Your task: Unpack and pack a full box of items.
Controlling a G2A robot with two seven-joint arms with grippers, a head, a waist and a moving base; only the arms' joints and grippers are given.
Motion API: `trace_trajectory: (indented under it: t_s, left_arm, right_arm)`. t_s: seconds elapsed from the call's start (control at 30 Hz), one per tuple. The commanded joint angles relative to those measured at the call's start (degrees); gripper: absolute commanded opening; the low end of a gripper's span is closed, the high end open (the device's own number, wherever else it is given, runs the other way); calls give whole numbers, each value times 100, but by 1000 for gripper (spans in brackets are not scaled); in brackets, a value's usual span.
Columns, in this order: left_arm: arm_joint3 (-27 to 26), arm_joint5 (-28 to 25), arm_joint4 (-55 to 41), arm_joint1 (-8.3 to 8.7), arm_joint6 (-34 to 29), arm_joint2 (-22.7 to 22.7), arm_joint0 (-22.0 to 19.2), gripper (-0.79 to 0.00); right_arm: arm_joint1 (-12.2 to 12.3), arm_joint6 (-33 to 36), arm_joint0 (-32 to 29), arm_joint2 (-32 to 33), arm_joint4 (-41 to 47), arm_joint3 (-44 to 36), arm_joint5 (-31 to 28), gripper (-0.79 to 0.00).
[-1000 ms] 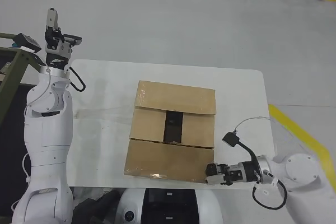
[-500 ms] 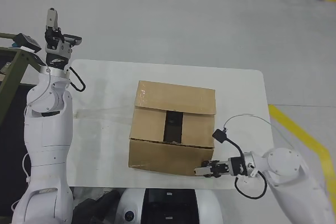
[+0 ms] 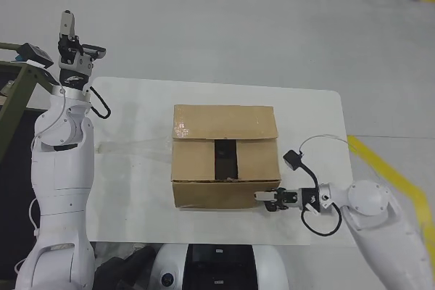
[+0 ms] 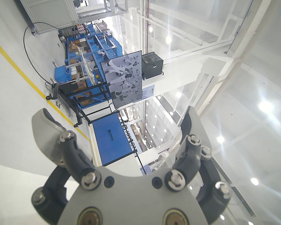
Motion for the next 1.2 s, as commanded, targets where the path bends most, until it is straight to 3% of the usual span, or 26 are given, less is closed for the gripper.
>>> trace_trajectory:
  t_s: [0.0,0.4,0.77,1.17]
  left_arm:
    - [0,0,0,0,0,0,0,0]
    - [0,0,0,0,0,0,0,0]
    - [0,0,0,0,0,0,0,0]
    - [0,0,0,0,0,0,0,0]
  right_arm:
    - [6,16,32,-3,23,39,-7,0]
    - [106,310,-268,534,999,-233,-372,0]
    - [208,-395,-364,1669,1512,53,-434,0]
    - [224,-602,106,1654,1758,582,-368,0]
